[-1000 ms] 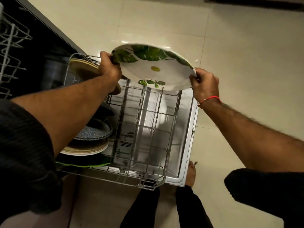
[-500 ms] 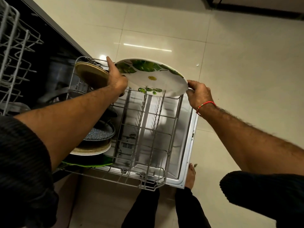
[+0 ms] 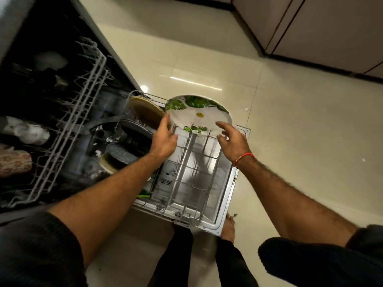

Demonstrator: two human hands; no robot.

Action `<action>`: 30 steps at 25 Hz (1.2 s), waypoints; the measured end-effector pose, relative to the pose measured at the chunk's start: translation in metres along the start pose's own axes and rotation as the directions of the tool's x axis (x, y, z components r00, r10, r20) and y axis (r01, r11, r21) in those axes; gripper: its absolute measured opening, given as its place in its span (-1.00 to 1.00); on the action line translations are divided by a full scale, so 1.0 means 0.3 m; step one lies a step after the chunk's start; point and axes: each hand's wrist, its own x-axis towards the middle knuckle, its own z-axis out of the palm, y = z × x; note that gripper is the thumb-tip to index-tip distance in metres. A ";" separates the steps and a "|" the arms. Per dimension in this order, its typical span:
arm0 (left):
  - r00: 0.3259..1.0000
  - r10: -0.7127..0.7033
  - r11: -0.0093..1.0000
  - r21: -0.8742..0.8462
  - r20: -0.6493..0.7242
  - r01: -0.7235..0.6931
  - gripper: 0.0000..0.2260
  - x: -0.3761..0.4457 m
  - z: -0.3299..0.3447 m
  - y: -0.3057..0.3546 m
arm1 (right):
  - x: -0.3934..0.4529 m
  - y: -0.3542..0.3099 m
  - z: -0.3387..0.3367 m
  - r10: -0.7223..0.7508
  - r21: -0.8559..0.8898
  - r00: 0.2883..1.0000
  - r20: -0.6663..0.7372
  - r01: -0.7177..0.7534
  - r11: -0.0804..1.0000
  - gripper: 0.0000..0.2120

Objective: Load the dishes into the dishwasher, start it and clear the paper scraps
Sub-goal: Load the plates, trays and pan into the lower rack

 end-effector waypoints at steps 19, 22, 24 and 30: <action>0.662 -0.095 0.949 -0.269 -0.744 -0.165 -0.52 -1.321 -0.610 -0.079 | -0.933 -1.034 0.302 -0.519 0.122 0.565 0.642 0.593 0.796 -0.65; 0.559 -0.137 0.943 -0.280 -0.818 -0.179 -0.54 -1.509 -0.737 -0.208 | -1.110 -1.164 0.459 -0.554 0.171 0.426 0.715 0.662 0.730 -0.65; 0.495 -0.176 0.932 -0.306 -0.851 -0.195 -0.53 -1.645 -0.829 -0.315 | -1.243 -1.230 0.579 -0.572 0.199 0.349 0.742 0.700 0.686 -0.64; 0.263 -0.261 0.922 -0.321 -0.929 -0.218 -0.57 -2.107 -1.132 -0.629 | -1.705 -1.416 0.950 -0.582 0.325 0.112 0.805 0.738 0.591 -0.64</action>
